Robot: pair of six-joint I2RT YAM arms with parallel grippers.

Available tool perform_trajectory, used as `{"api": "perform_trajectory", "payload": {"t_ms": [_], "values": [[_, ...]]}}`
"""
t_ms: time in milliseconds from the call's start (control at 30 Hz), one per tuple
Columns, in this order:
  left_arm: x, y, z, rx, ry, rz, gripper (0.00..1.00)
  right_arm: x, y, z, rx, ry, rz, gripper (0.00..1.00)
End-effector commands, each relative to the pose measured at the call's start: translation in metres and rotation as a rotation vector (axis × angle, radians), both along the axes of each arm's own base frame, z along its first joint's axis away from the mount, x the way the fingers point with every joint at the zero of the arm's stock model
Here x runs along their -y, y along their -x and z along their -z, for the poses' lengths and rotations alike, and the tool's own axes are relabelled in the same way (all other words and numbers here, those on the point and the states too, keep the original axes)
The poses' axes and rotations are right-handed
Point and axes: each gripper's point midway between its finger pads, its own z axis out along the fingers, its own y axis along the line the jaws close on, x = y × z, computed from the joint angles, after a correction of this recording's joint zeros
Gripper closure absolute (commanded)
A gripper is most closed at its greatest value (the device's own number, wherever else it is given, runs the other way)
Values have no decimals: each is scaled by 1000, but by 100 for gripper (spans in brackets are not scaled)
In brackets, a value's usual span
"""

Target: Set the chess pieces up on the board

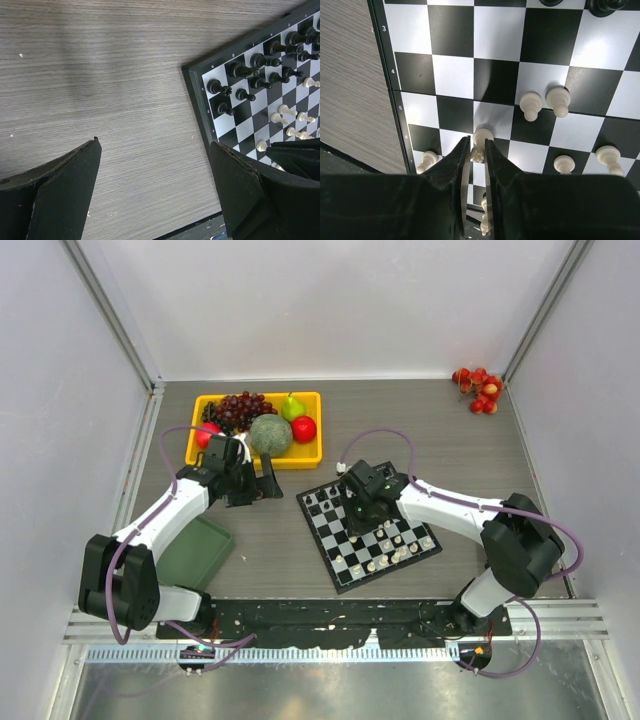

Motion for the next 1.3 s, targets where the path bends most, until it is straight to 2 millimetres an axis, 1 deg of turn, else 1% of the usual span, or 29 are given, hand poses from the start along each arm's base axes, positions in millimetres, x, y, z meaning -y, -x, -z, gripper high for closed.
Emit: {"api": "perform_trajectory", "payload": {"t_ms": [0, 33, 67, 100, 133, 167, 200, 267, 333, 433, 467, 600, 800, 1000, 1133, 1200, 1267], "values": [[2, -9, -14, 52, 4, 4, 3, -3, -2, -11, 37, -8, -17, 81], [2, -8, -13, 50, 4, 6, 3, -3, 1, -12, 35, -9, -28, 83], [2, -8, -14, 50, 6, 4, 3, -4, 3, -18, 43, -24, -35, 84], [2, -8, -13, 51, 4, 6, 3, -6, 8, -21, 44, -36, -65, 84], [2, -8, -13, 51, 4, 4, 3, -9, 12, -30, 60, -68, -85, 84], [2, -7, -13, 50, 5, 6, 3, -12, 19, -33, 72, -72, -130, 84], [2, -8, -13, 52, 4, 2, 3, -14, 24, -41, 91, -88, -151, 84], [2, -8, -13, 53, 7, 4, 3, -18, 42, -47, 102, -88, -224, 84], [2, -8, -13, 54, 8, 3, 3, -18, 55, -50, 111, -86, -267, 84], [3, -7, -13, 53, 13, 1, 3, -16, 69, -49, 102, -76, -301, 84], [3, -8, -14, 58, 17, 3, 3, -18, 75, -51, 101, -87, -317, 84], [4, -6, -14, 54, 23, 6, 3, -19, 87, -44, 71, -63, -343, 84], [4, -2, -13, 55, 30, 1, 3, -30, 100, -29, 43, -33, -402, 84], [3, -3, -15, 61, 25, 2, 3, -39, 101, -17, 30, -20, -431, 84], [3, -3, -14, 58, 23, 1, 3, -39, 101, -12, 29, -2, -443, 84], [4, -3, -14, 58, 25, 4, 3, -40, 101, -10, 24, 0, -441, 84], [4, -4, -14, 59, 27, 5, 3, -39, 101, -10, 26, 3, -444, 81]]}}
